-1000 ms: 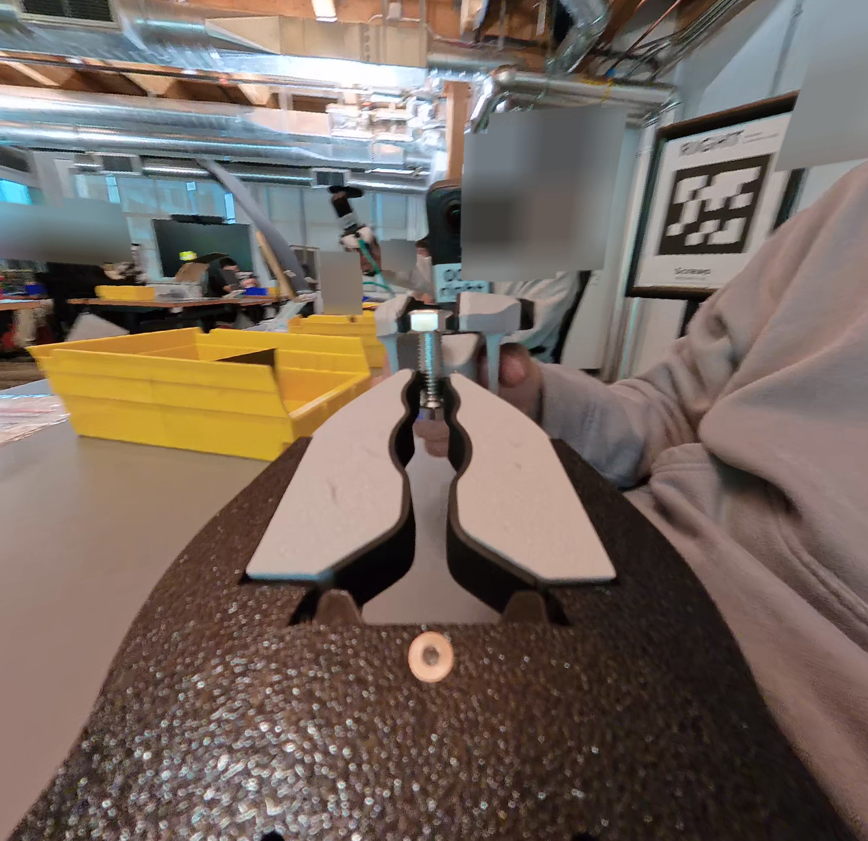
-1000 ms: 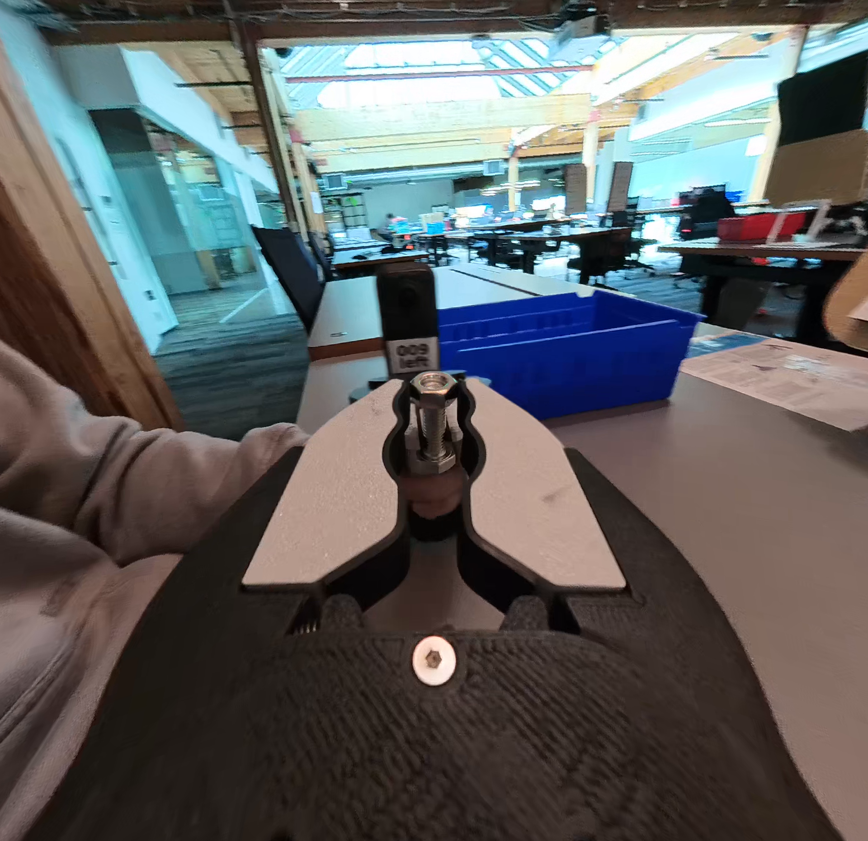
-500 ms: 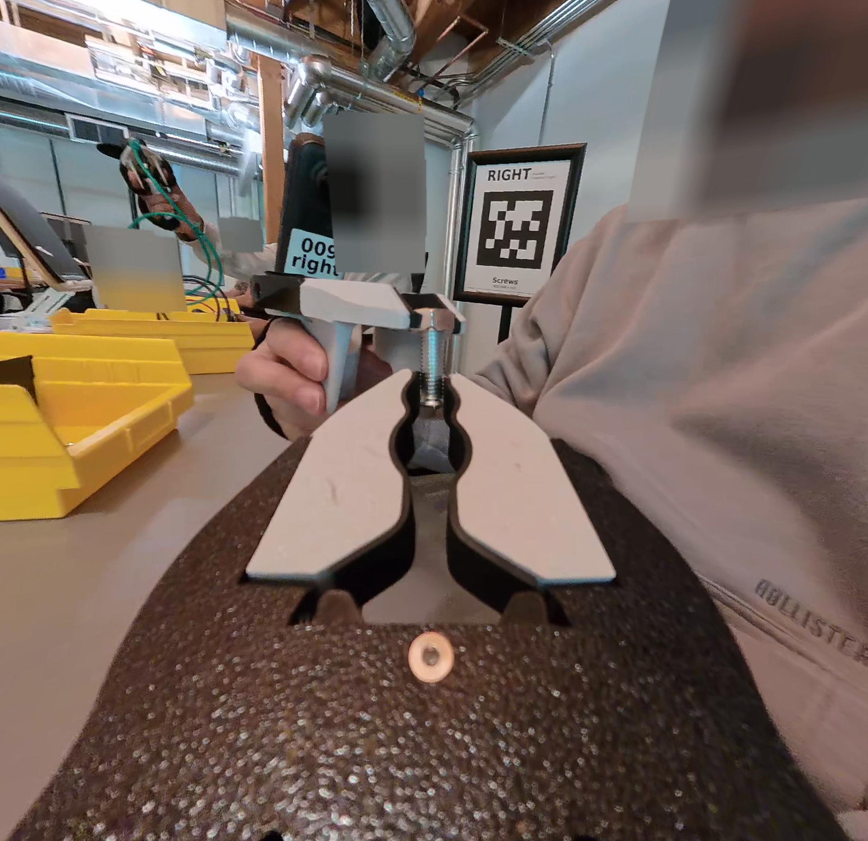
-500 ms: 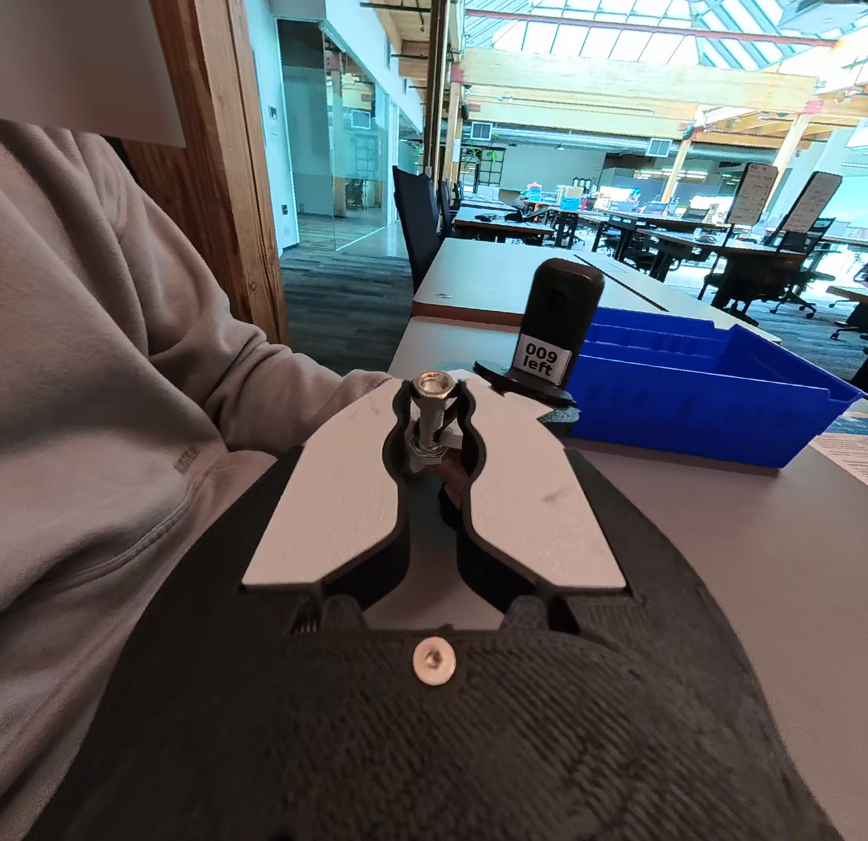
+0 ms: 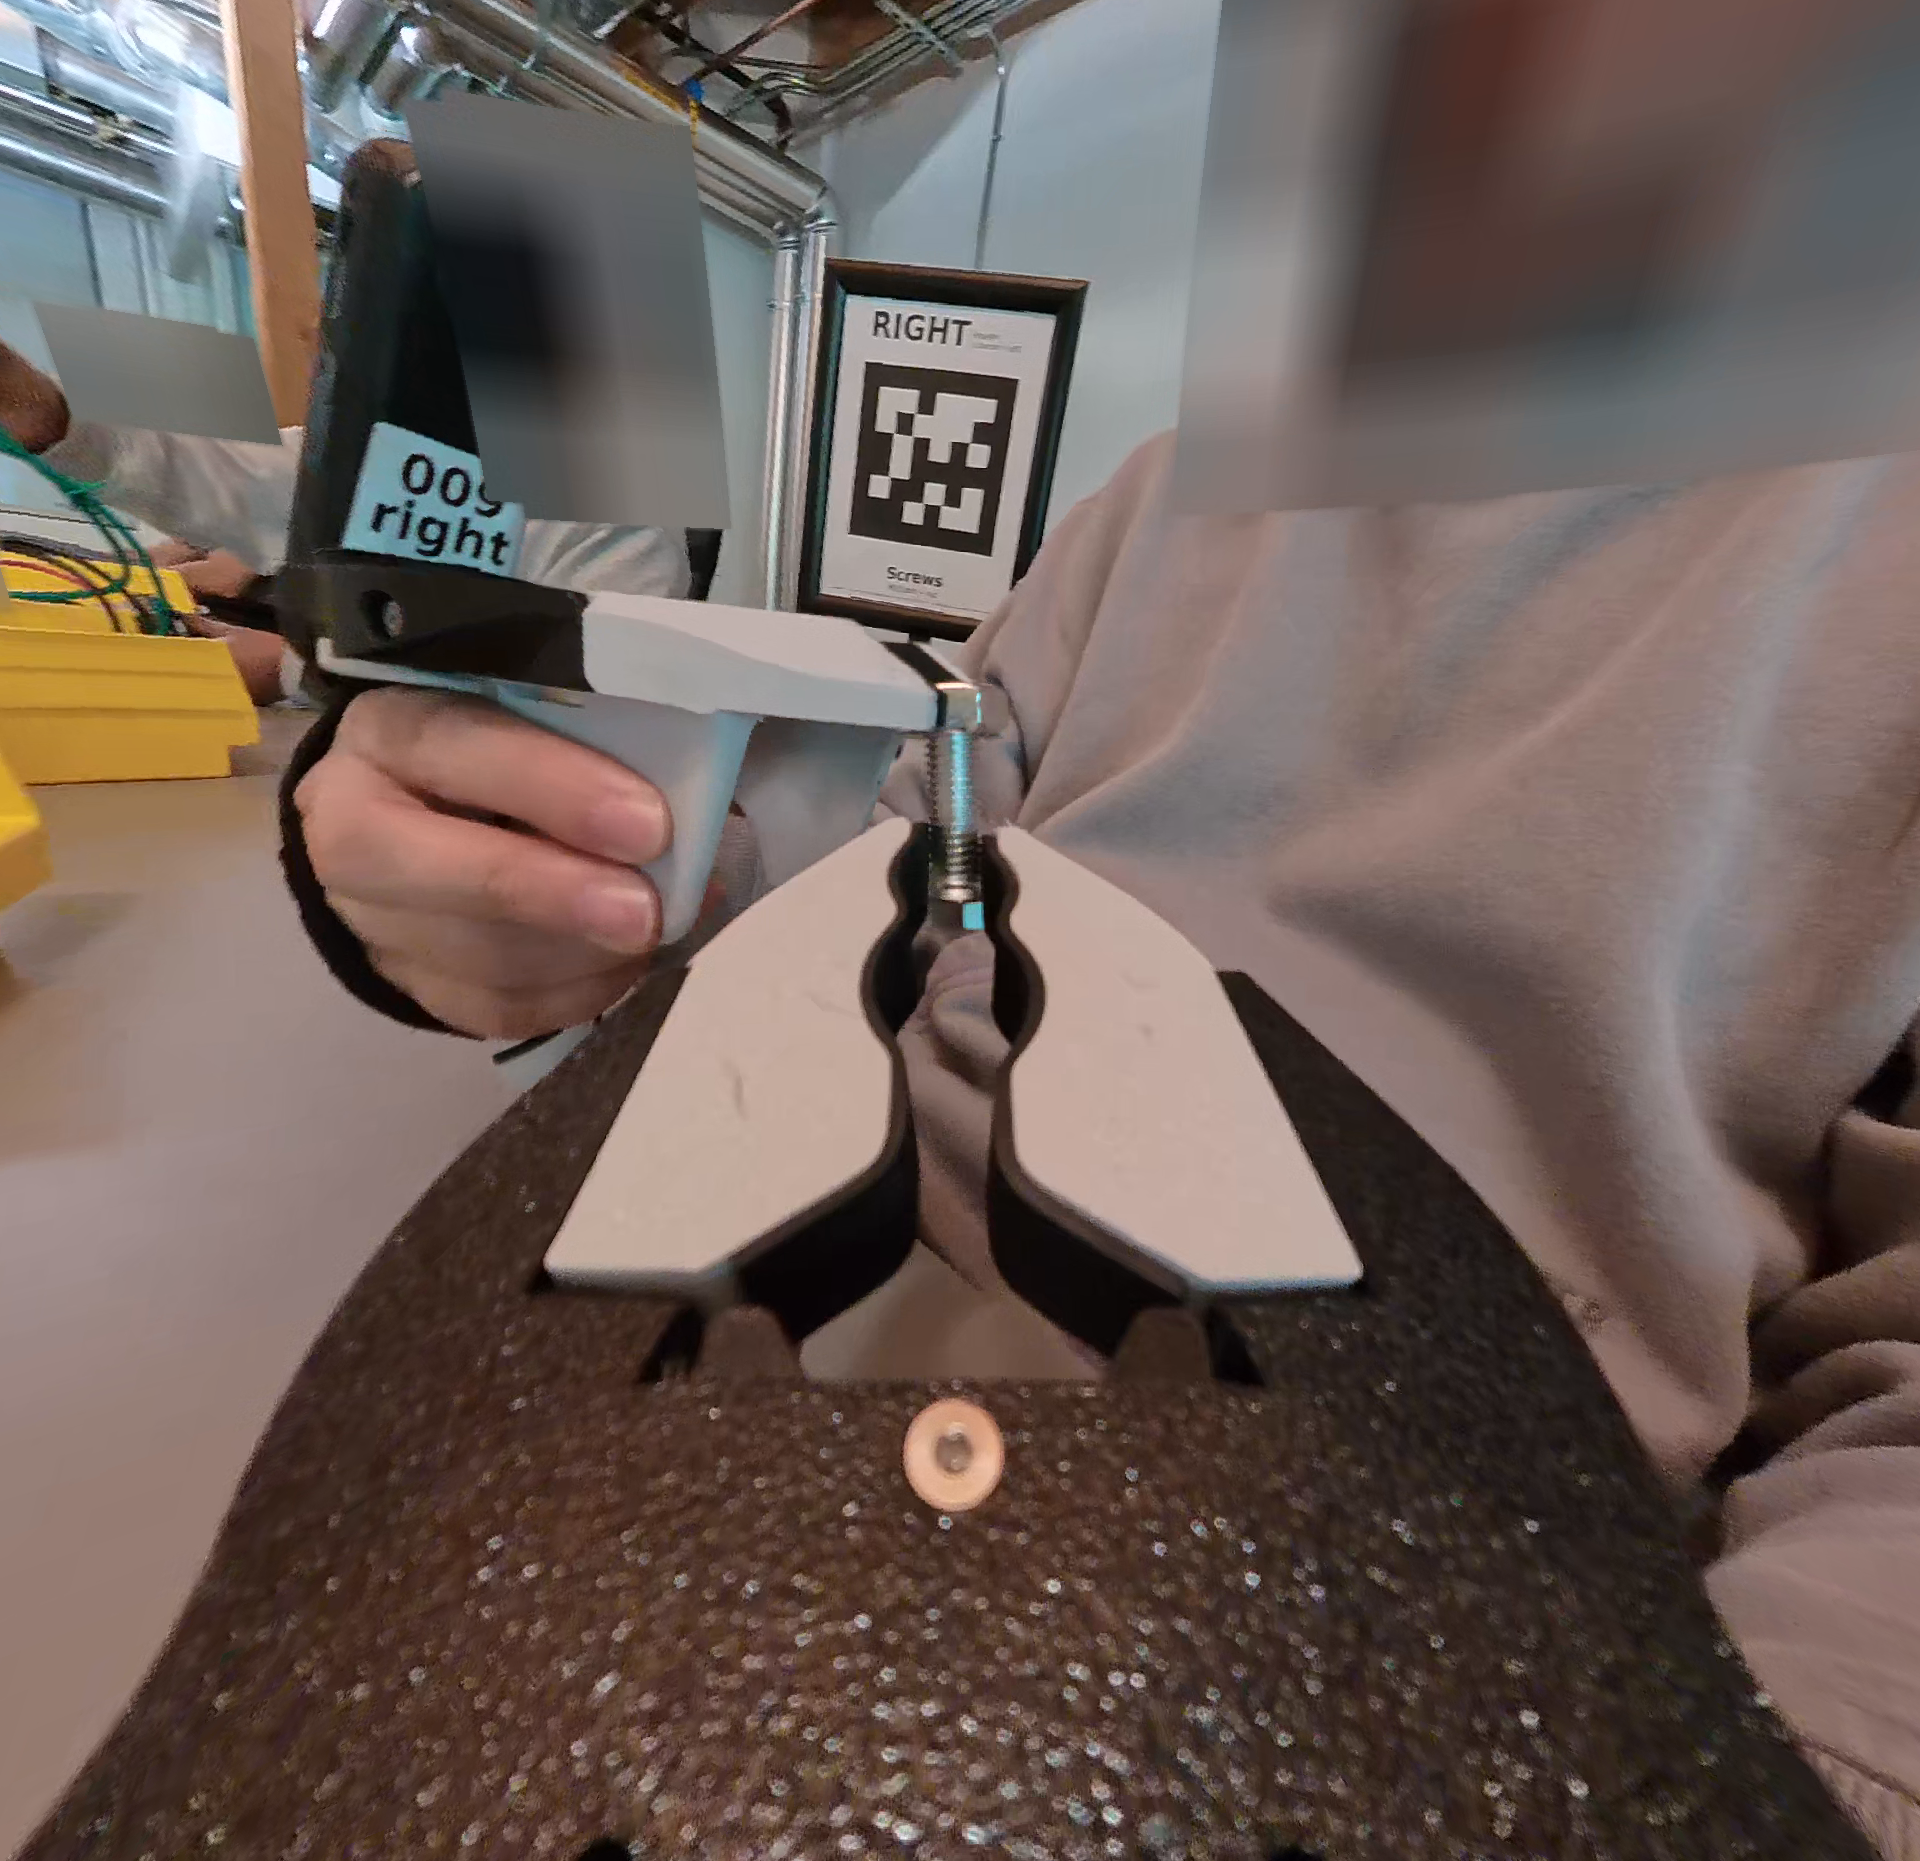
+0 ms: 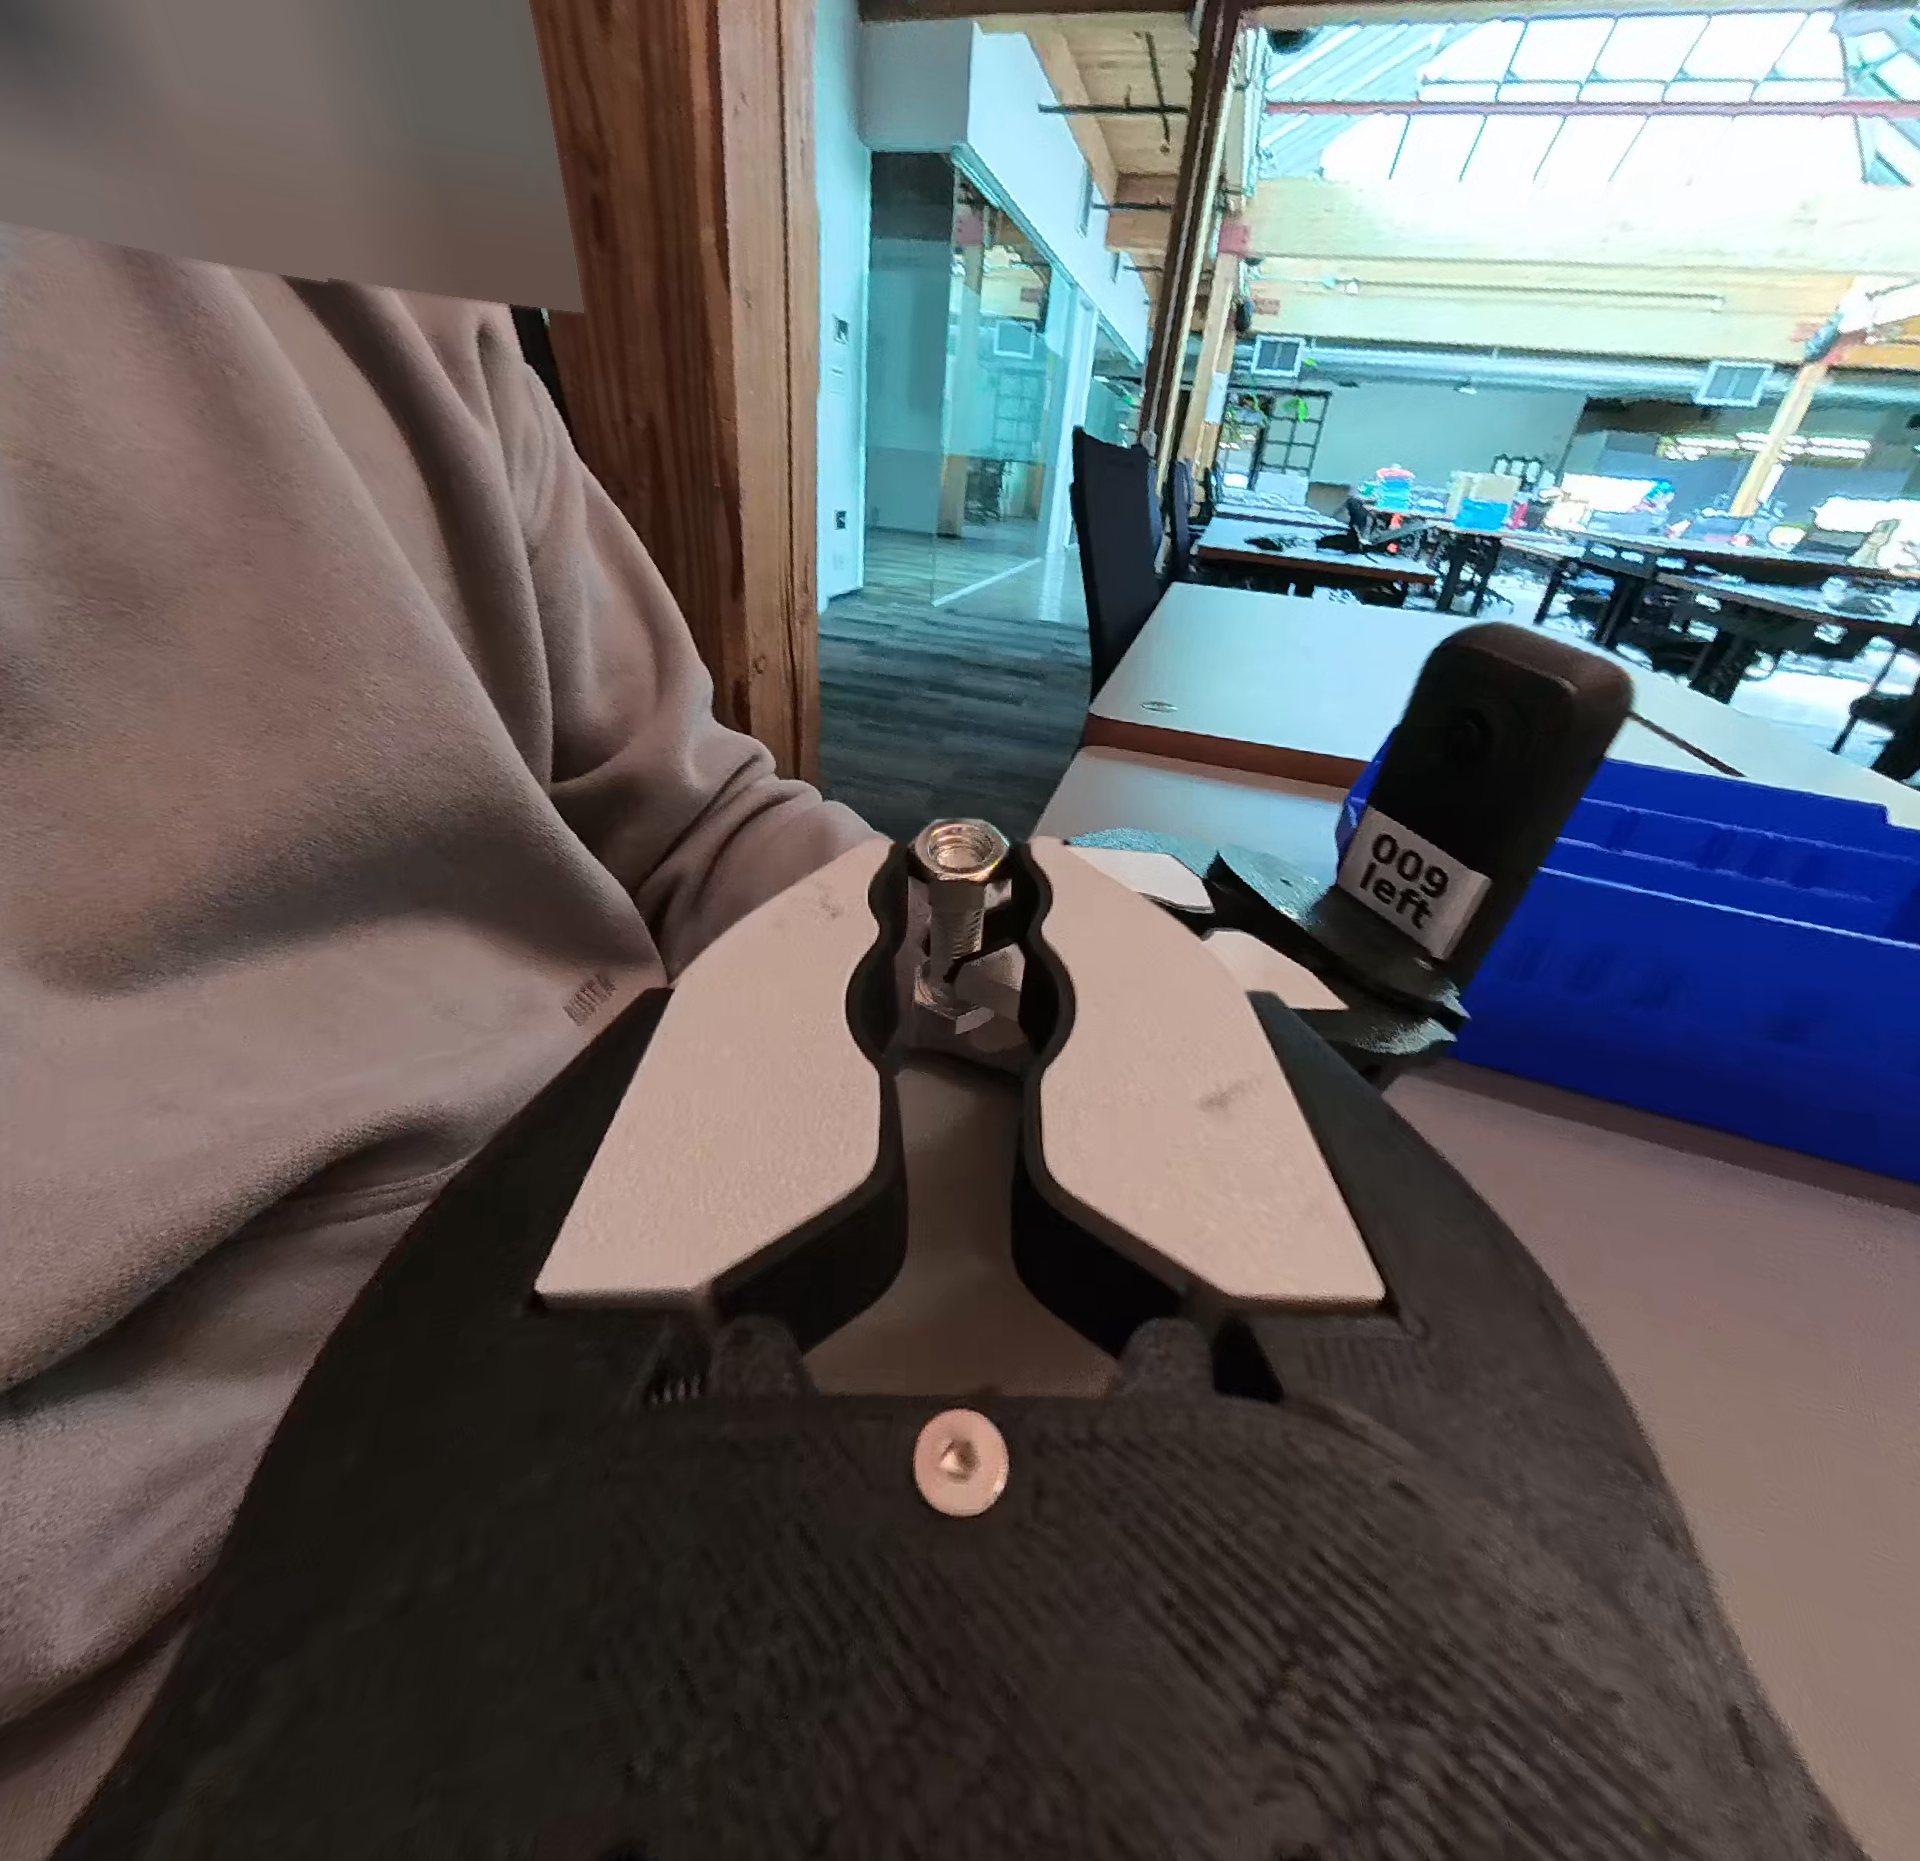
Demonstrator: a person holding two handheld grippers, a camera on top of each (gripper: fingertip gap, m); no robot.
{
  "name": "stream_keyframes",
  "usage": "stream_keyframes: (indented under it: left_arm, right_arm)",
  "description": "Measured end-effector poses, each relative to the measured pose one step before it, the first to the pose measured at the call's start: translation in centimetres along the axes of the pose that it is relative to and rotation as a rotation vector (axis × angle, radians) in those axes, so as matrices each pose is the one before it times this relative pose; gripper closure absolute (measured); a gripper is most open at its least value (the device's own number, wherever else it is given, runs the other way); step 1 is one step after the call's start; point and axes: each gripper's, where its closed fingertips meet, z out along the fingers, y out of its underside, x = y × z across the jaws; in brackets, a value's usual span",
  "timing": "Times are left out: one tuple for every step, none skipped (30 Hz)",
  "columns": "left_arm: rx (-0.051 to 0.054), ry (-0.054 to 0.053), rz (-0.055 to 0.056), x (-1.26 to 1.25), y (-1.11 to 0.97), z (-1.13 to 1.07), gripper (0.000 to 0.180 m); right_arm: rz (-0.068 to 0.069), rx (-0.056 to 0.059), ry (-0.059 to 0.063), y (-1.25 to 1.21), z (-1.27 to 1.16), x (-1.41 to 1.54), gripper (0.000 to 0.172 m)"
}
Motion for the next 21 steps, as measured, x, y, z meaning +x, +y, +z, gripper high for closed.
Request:
stream_keyframes:
  left_arm:
    - [-0.0031, 0.0193, -0.0126, 0.213, 0.051, 0.091, 0.172]
    - [-0.0042, 0.0106, -0.0059, 0.118, 0.072, 0.111, 0.172]
    - [-0.0021, -0.0084, 0.0099, -0.085, 0.014, 0.038, 0.172]
    - [0.0017, -0.03, 0.0236, -0.3, -0.077, -0.09, 0.172]
    - [0.0043, -0.0476, 0.0281, -0.505, -0.151, -0.231, 0.172]
    - [0.0043, -0.0615, 0.0303, -0.715, -0.136, -0.348, 0.172]
    - [0.0026, -0.0704, 0.0364, -0.829, -0.108, -0.375, 0.172]
    - [0.003, -0.0744, 0.0427, -0.858, -0.125, -0.367, 0.172]
    - [0.0062, -0.0831, 0.0463, -0.952, -0.17, -0.36, 0.172]
    - [0.0026, -0.0888, 0.0397, -1.091, -0.084, -0.389, 0.172]
    - [-0.003, -0.0825, 0.023, -1.075, 0.0, -0.392, 0.172]
    - [0.0018, -0.0727, 0.0106, -0.989, -0.048, -0.358, 0.172]
    - [0.0066, -0.0619, 0.0075, -0.862, -0.09, -0.319, 0.172]
    - [0.0097, -0.0488, 0.007, -0.669, -0.146, -0.264, 0.172]
    - [0.0128, -0.0381, 0.0047, -0.519, -0.186, -0.227, 0.172]
    - [0.0058, -0.0353, 0.0034, -0.493, -0.077, -0.196, 0.172]
    - [-0.0034, -0.0278, 0.0065, -0.387, 0.032, -0.146, 0.172]
    - [-0.0043, -0.0204, 0.0105, -0.237, 0.037, -0.082, 0.172]
    - [-0.0038, -0.0156, 0.0127, -0.149, 0.034, -0.026, 0.172]
    - [-0.0072, -0.0116, 0.0114, -0.101, 0.086, 0.023, 0.172]
    - [-0.0095, -0.0086, 0.0091, -0.062, 0.127, 0.06, 0.172]
  right_arm:
    - [0.005, 0.0141, -0.0176, -0.022, 0.164, -0.186, 0.153]
    - [0.0062, 0.0111, -0.014, 0.004, 0.096, -0.144, 0.153]
    - [0.0048, 0.0082, -0.0031, -0.008, -0.019, 0.009, 0.153]
    - [0.0035, 0.0056, 0.0149, -0.043, -0.185, 0.224, 0.153]
    - [0.0018, 0.0019, 0.0354, -0.048, -0.306, 0.496, 0.153]
    - [-0.0022, -0.0028, 0.0541, 0.026, -0.35, 0.701, 0.153]
    - [-0.0116, -0.006, 0.0679, 0.051, -0.373, 0.873, 0.153]
    - [-0.0204, -0.0026, 0.0754, -0.043, -0.375, 1.009, 0.148]
    - [-0.0107, 0.0031, 0.0765, -0.166, -0.348, 1.095, 0.14]
    - [0.0062, -0.0079, 0.0638, -0.072, -0.24, 1.001, 0.137]
    - [0.0106, -0.017, 0.0482, 0.081, -0.072, 0.759, 0.131]
    - [0.0, -0.0107, 0.0415, 0.089, 0.088, 0.554, 0.124]
    - [-0.0115, -0.0099, 0.0536, 0.178, 0.192, 0.631, 0.125]
    - [-0.0148, -0.0113, 0.064, 0.26, 0.296, 0.732, 0.124]
    - [-0.0121, -0.0094, 0.0618, 0.295, 0.36, 0.685, 0.12]
    - [-0.0047, -0.0045, 0.058, 0.249, 0.329, 0.626, 0.121]
    - [0.004, 0.0094, 0.0436, 0.068, 0.267, 0.409, 0.122]
    - [0.0135, 0.019, 0.0323, -0.074, 0.187, 0.255, 0.126]
    - [0.0206, 0.0179, 0.0323, -0.057, 0.137, 0.281, 0.132]
    - [0.0235, 0.0151, 0.0301, -0.032, 0.103, 0.282, 0.136]
    - [0.0206, 0.0106, 0.0157, 0.028, 0.107, 0.094, 0.139]
